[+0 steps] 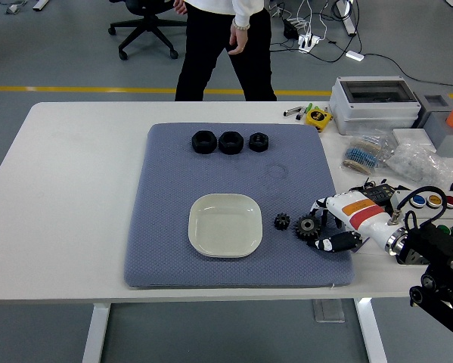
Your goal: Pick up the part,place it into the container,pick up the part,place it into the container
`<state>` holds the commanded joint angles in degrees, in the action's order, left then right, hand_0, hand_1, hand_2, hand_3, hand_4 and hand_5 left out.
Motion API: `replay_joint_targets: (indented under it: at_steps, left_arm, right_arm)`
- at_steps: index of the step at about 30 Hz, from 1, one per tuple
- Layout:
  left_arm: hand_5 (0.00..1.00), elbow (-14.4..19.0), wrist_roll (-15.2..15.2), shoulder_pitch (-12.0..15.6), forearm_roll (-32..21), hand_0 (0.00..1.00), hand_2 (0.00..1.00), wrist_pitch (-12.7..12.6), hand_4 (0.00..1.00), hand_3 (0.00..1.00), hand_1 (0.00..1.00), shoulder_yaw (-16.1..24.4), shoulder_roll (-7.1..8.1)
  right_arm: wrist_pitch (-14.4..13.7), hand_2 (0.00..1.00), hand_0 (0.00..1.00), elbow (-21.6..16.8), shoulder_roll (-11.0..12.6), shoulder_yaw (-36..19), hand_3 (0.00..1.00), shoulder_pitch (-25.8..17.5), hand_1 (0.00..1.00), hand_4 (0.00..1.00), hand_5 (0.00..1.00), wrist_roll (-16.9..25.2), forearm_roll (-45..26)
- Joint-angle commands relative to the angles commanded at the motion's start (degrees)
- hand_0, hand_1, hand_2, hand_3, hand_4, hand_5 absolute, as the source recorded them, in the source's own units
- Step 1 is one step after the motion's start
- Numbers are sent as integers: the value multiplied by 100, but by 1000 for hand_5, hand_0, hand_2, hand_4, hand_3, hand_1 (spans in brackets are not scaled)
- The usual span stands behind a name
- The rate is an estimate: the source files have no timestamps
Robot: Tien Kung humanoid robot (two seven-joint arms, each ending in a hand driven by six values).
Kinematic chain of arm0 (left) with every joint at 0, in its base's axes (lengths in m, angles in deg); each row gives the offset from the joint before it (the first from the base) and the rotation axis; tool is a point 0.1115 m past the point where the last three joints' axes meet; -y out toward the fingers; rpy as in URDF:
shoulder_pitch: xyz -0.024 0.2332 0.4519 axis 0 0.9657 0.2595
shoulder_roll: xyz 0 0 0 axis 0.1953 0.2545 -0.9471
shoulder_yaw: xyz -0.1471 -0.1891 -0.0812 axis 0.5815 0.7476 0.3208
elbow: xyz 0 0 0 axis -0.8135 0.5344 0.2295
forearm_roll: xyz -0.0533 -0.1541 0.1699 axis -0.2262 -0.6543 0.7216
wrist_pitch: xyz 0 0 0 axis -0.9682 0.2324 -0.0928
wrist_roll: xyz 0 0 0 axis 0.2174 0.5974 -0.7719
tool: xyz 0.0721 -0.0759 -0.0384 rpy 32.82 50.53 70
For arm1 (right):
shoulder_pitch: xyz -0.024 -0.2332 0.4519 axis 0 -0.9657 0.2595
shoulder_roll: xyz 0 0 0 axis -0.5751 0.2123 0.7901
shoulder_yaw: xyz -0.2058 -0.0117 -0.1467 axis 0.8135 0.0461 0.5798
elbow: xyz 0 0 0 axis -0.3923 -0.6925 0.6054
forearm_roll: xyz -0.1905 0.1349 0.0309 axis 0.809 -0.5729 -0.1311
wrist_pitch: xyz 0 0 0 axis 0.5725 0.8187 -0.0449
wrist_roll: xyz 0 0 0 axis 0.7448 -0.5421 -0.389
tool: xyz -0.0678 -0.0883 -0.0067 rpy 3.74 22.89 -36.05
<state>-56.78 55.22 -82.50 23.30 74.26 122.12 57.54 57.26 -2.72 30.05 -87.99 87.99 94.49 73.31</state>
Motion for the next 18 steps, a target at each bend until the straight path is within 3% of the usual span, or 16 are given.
replay_joint_targets:
  at_steps: [3, 4, 18]
  left_arm:
    - [615, 0, 0, 0, 1, 778, 712, -1, 654, 589, 721, -1, -1]
    - [616, 0, 0, 0, -2, 778, 711, -1, 654, 589, 722, -4, -1]
    - [615, 0, 4, 9, 12, 778, 711, 2, 654, 591, 722, -2, -3]
  right_arm:
    - [-51, 270, 67, -3, 1, 2, 484, -3, 145, 753, 472, 60, -31]
    - [-76, 135, 9, -3, 0, -1, 475, -6, 45, 737, 459, 79, -39]
    - [3, 126, 6, -37, 19, -152, 476, -57, 36, 777, 421, 67, -61]
